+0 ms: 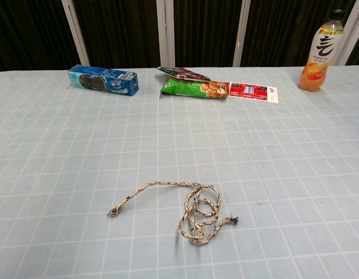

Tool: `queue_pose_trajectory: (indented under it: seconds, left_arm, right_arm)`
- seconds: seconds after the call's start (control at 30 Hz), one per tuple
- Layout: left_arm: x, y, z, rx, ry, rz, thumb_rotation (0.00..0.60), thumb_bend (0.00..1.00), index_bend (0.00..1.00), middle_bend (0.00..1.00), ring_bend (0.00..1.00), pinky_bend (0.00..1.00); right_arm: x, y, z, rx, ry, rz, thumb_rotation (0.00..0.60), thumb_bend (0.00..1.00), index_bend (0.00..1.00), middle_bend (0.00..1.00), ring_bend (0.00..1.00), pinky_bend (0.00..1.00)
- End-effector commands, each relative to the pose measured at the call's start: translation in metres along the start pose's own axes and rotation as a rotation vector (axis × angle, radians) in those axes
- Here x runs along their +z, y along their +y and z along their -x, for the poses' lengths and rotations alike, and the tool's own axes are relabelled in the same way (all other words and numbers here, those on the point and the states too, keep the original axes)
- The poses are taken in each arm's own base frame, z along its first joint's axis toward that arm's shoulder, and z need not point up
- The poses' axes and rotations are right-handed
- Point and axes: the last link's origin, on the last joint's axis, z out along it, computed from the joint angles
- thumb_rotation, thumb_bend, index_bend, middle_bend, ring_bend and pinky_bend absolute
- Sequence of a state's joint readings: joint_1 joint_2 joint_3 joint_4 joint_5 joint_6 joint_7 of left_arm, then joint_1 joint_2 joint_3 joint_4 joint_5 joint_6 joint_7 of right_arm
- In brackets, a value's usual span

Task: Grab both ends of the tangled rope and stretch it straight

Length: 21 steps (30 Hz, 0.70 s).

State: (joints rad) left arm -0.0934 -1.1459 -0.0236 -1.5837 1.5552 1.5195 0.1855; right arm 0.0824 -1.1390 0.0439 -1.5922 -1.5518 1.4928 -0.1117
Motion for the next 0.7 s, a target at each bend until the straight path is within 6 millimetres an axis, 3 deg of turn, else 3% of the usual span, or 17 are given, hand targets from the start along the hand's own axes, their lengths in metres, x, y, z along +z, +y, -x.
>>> queue_pose_trajectory:
  seconds: [0.03, 0.7]
  left_arm:
    - [0.0001, -0.0003, 0.0004, -0.003, -0.002, -0.002, 0.6, 0.01, 0.0, 0.0, 0.0, 0.0]
    - [0.0009, -0.0011, 0.0011, -0.01, -0.014, -0.01, 0.6, 0.01, 0.0, 0.0, 0.0, 0.0]
  right_arm:
    - [0.0001, -0.0002, 0.0001, -0.002, 0.001, -0.002, 0.6, 0.31, 0.0, 0.0, 0.0, 0.0]
    - [-0.0035, -0.0075, -0.0002, 0.007, 0.011, -0.072, 0.6, 0.31, 0.0, 0.0, 0.0, 0.0]
